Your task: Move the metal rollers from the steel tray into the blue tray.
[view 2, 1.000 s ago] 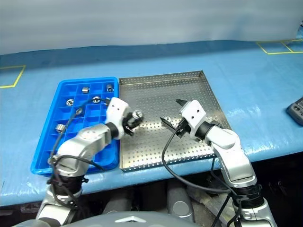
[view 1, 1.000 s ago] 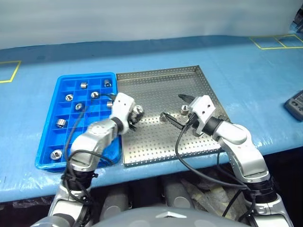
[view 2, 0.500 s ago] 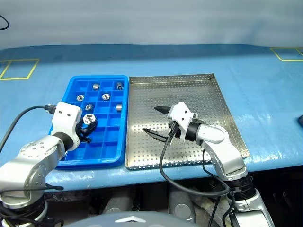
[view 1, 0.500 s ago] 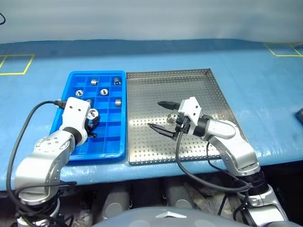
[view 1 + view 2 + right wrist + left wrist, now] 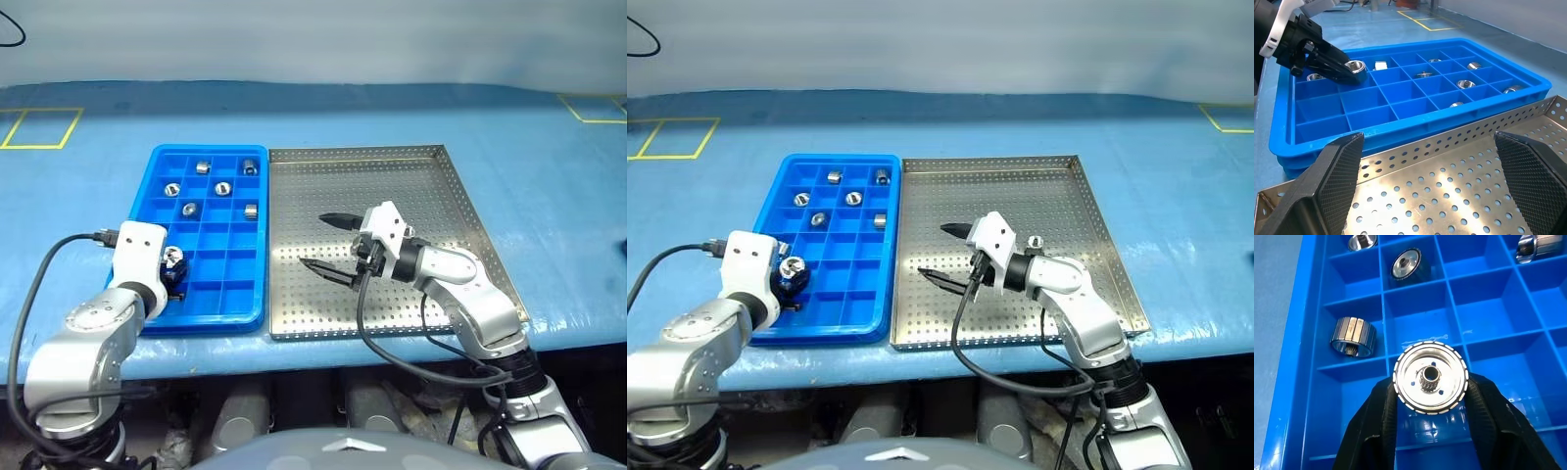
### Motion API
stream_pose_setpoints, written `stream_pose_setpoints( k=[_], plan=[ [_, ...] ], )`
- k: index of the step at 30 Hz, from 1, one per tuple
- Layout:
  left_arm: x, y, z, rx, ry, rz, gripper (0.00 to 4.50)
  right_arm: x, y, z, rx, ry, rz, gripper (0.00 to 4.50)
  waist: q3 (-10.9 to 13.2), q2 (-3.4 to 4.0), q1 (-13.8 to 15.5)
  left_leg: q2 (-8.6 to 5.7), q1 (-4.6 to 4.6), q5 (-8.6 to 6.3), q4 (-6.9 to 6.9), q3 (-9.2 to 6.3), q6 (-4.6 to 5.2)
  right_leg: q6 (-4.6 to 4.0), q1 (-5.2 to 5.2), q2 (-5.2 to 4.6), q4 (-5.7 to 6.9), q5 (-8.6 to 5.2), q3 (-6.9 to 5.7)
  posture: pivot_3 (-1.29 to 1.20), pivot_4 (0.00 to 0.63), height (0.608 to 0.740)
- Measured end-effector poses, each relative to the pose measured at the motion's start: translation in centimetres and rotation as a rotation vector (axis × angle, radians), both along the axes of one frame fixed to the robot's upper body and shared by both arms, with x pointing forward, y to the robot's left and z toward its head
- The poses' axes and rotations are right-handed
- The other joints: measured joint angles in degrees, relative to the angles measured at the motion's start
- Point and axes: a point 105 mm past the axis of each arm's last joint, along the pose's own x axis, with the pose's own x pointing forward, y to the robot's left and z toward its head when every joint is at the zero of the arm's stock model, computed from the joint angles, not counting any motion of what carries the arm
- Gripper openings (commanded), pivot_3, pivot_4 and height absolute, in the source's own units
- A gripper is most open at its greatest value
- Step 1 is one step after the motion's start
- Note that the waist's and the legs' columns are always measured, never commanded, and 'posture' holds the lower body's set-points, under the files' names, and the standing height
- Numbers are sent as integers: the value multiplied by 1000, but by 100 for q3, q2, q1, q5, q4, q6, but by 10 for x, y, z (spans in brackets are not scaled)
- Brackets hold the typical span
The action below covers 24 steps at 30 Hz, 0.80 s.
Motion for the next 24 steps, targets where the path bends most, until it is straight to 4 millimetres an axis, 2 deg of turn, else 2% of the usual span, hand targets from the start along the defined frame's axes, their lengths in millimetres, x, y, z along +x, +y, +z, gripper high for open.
stream_pose_setpoints(
  k=[2, 10, 13, 16, 20, 24],
  plan=[
    [0, 0, 0, 1, -3, -1, 1676, 1, 0, 0, 1, -2, -6, 4500, 0, 0, 0, 0, 0, 0, 0, 0, 0, 0, 0, -1, 0, 0, 0, -48, 150, 740],
    [3, 3, 0, 9, -21, 4, 4382, 3, -3, 1, 0, -8, -26, 4500, 0, 0, -1, 0, 0, -1, 0, -1, 2, -1, 0, -6, 0, -1, 0, -56, 150, 740],
    [7, -1, 3, -20, -57, -2, 4382, 3, -3, 2, 1, -13, -33, 4500, 0, 0, 24, -2, 0, -2, 0, -2, 2, -1, 2, -12, -1, 0, -3, -60, 150, 740],
    [15, -18, 14, -86, -149, -81, 4382, 8, -6, 3, -2, -27, -72, 4500, 0, 0, 20, -2, 0, -1, 0, 0, 1, -2, 1, -23, -2, 0, -1, -73, 150, 740],
    [24, -49, 35, -172, -294, -253, 4382, 16, -10, 8, 10, -51, -141, 4500, 0, 0, 0, 2, 0, 1, -1, 0, -5, -7, 0, -26, -2, -1, 0, -92, 150, 740],
    [21, -91, 49, -214, -370, -506, 4382, 35, -21, 7, 16, -39, -289, 4500, -1, 1, -43, 2, -1, -1, -2, 7, 0, -10, -1, -23, -1, -1, 3, -111, 150, 740]
  ],
)
